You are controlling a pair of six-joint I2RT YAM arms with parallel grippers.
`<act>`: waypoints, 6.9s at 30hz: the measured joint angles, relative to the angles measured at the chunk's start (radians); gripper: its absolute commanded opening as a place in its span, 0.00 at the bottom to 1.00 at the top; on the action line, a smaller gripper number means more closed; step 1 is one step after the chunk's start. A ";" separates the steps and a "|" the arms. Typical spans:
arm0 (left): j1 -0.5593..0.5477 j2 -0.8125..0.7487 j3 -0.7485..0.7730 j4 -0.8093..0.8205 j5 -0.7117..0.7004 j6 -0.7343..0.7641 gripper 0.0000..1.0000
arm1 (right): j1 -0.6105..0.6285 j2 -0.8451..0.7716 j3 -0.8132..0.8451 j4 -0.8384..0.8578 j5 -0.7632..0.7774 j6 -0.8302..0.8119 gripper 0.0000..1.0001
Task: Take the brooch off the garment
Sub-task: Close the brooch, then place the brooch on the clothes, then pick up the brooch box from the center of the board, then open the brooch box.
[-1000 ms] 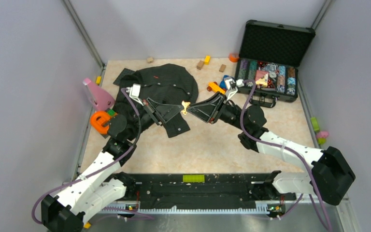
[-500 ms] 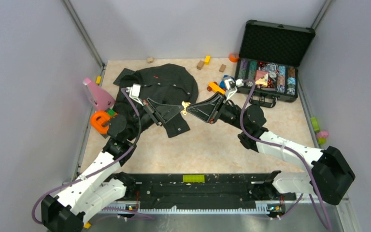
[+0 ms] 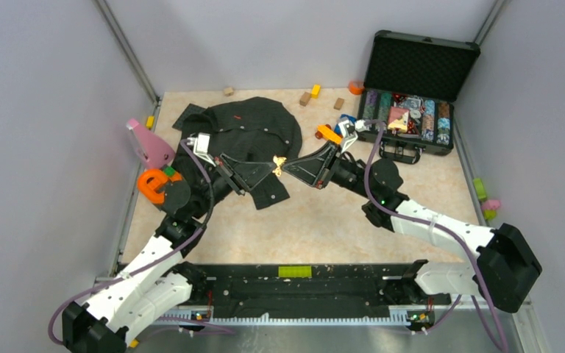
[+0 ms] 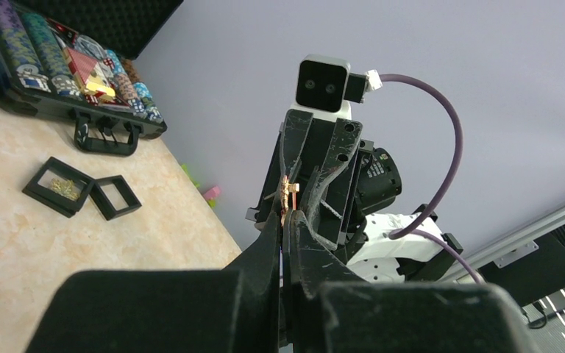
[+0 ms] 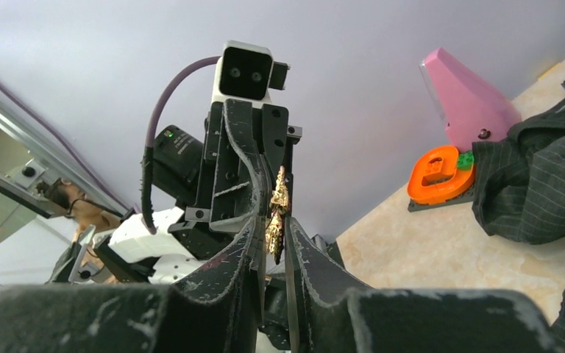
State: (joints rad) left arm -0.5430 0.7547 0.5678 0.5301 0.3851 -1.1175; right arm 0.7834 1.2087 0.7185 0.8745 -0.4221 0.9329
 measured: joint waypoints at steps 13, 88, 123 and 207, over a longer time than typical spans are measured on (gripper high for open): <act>-0.001 -0.033 -0.019 0.011 -0.042 0.025 0.00 | 0.000 -0.029 0.002 -0.062 0.044 -0.031 0.34; -0.188 0.237 -0.091 -0.285 -0.340 0.565 0.00 | -0.625 0.272 0.102 -1.211 0.563 -0.720 0.99; 0.084 0.412 -0.179 -0.018 -0.240 0.337 0.00 | -0.677 0.140 0.065 -1.194 0.509 -0.667 0.61; -0.146 0.462 -0.055 0.122 0.072 0.275 0.56 | -0.262 -0.196 -0.082 -0.911 -0.180 -0.407 0.43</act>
State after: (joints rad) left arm -0.6891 1.2167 0.5129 0.6521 0.4572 -0.8421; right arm 0.5213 1.0126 0.6365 -0.0360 -0.6025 0.5255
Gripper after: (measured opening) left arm 0.590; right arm 0.684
